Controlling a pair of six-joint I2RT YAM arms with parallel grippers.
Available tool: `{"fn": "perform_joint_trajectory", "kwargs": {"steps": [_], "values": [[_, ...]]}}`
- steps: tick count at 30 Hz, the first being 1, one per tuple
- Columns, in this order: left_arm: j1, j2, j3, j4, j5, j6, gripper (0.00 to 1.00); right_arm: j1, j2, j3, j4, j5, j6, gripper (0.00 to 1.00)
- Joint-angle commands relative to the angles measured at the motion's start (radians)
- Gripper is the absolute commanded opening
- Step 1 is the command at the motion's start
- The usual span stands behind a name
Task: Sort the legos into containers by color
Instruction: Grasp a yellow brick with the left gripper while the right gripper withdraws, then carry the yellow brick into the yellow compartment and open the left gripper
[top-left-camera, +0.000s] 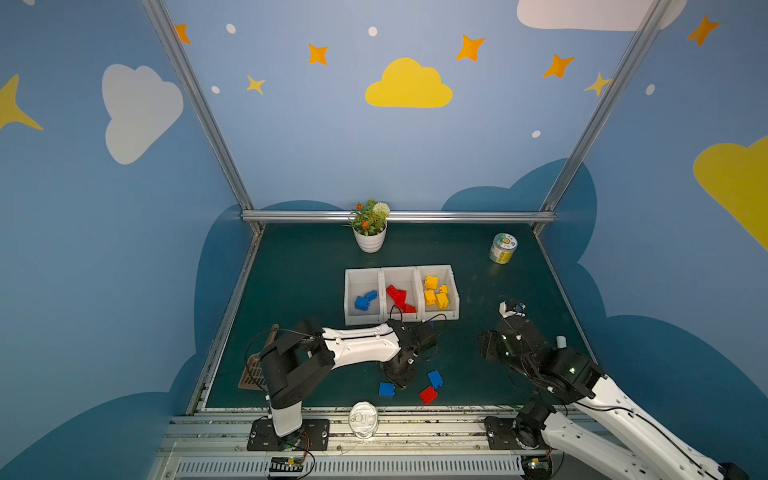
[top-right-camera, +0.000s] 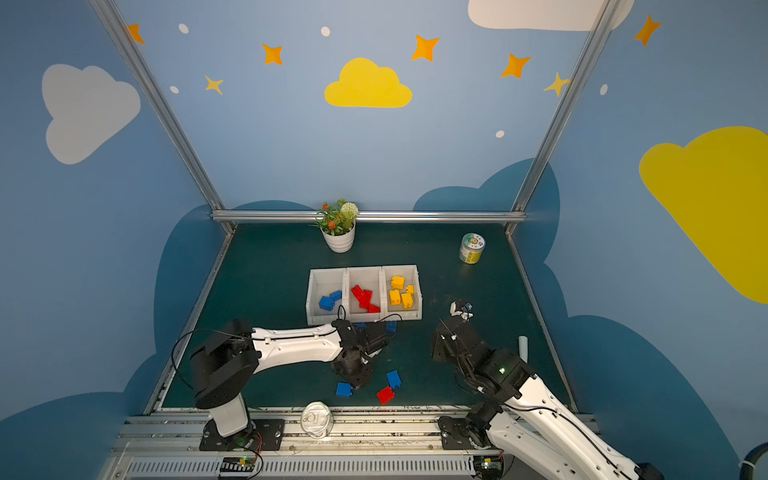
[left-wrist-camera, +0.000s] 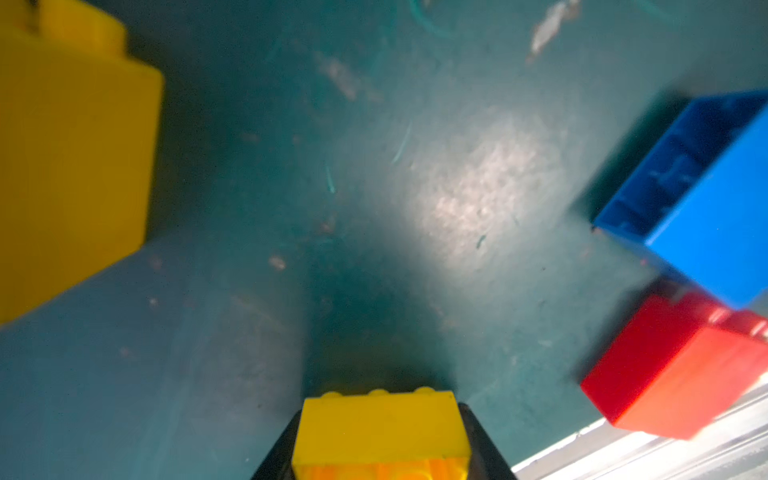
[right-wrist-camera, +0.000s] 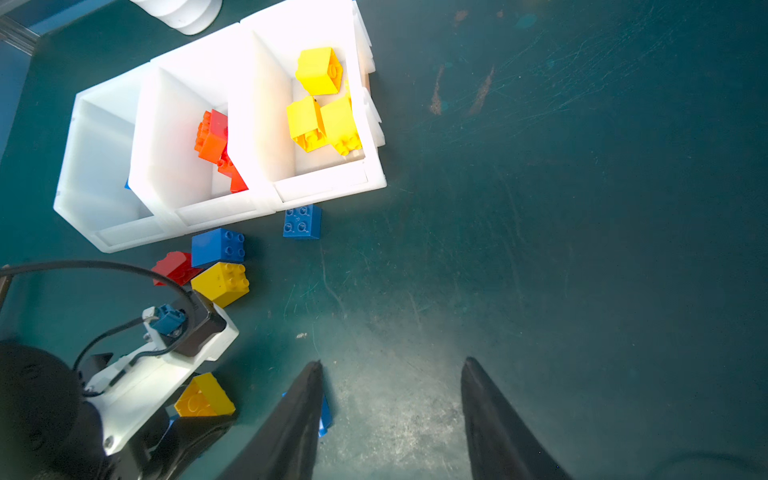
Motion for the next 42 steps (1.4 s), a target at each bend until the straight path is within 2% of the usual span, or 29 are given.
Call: {"fn": "perform_joint_trajectory", "kwargs": {"steps": [1, 6, 9, 14, 20, 24, 29, 33, 42], "values": [[0.008, -0.007, 0.086, -0.025, -0.032, 0.064, 0.42, -0.004, -0.009, -0.009, -0.020, 0.022, -0.002, 0.54], [0.086, 0.041, 0.307, -0.043, -0.052, 0.147, 0.42, -0.010, -0.015, 0.003, -0.034, 0.020, -0.032, 0.55], [0.149, 0.125, 0.485, -0.052, -0.059, 0.169, 0.42, -0.017, -0.017, 0.009, -0.040, 0.010, -0.050, 0.55], [0.227, 0.352, 0.858, -0.128, -0.075, 0.213, 0.42, -0.028, -0.014, 0.015, -0.043, -0.024, -0.073, 0.55], [0.289, 0.656, 1.316, -0.311, -0.072, 0.241, 0.42, -0.045, 0.008, 0.011, -0.028, -0.060, -0.090, 0.55], [0.324, 0.692, 1.341, -0.265, -0.061, 0.197, 0.44, -0.064, 0.041, 0.017, -0.011, -0.097, -0.110, 0.55], [0.334, 0.699, 1.349, -0.235, -0.047, 0.193, 0.58, -0.089, 0.091, 0.032, -0.007, -0.138, -0.144, 0.57], [0.334, 0.693, 1.350, -0.231, -0.023, 0.189, 0.64, -0.097, 0.096, 0.034, -0.002, -0.148, -0.145, 0.57], [0.334, 0.664, 1.349, -0.221, 0.008, 0.198, 0.66, -0.105, 0.069, 0.036, -0.021, -0.144, -0.136, 0.57]]}}
